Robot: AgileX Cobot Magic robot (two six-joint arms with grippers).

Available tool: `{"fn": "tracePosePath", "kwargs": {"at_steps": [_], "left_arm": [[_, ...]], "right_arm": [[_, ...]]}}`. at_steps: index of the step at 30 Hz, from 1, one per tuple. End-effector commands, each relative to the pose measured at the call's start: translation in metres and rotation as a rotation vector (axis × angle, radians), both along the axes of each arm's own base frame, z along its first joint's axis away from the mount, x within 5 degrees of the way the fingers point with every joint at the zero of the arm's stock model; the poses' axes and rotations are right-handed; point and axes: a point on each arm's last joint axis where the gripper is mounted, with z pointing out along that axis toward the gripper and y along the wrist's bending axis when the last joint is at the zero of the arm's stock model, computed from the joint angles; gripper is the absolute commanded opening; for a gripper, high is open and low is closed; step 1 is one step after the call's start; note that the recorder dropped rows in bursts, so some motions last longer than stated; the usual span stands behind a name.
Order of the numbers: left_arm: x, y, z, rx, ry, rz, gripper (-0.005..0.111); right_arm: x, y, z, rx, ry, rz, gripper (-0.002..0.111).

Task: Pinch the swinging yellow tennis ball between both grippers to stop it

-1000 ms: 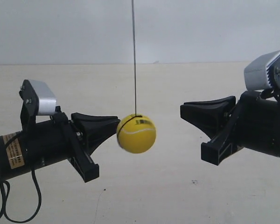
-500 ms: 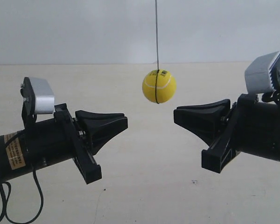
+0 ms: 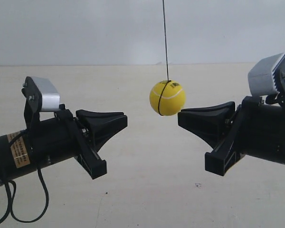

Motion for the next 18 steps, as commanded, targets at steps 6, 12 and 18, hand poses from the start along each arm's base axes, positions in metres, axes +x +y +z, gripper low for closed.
{"fn": "tracePosePath", "kwargs": {"at_steps": [6, 12, 18], "left_arm": [[0.0000, -0.0014, 0.0000, 0.005, -0.004, -0.003, 0.005], [-0.0030, -0.0033, -0.0008, 0.019, -0.010, -0.044, 0.005], [-0.0036, -0.0037, -0.0002, 0.008, -0.006, -0.051, 0.005]], "right_arm": [[0.0017, -0.0004, 0.0005, -0.016, -0.006, -0.015, 0.000], [0.0015, -0.0001, 0.0010, -0.011, -0.008, -0.011, 0.000], [0.0014, -0.0001, 0.0009, -0.011, -0.006, -0.010, 0.000]]}}
